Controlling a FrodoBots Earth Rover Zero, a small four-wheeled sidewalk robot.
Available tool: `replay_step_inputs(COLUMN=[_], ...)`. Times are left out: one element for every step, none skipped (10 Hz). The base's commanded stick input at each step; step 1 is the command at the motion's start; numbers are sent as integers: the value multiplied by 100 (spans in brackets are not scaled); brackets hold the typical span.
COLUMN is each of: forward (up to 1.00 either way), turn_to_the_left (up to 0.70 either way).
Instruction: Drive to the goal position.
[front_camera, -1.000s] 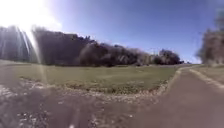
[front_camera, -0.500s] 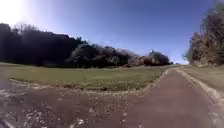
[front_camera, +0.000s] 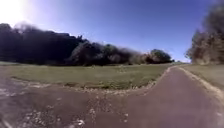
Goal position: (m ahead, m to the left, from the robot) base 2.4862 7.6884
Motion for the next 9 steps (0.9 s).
replay_step_inputs(forward=[70, 70, 70, 70, 70, 70, 70, 70, 57], turn_to_the_left=[-35, -35, -35, -35, -35, -35, -35, -34, -27])
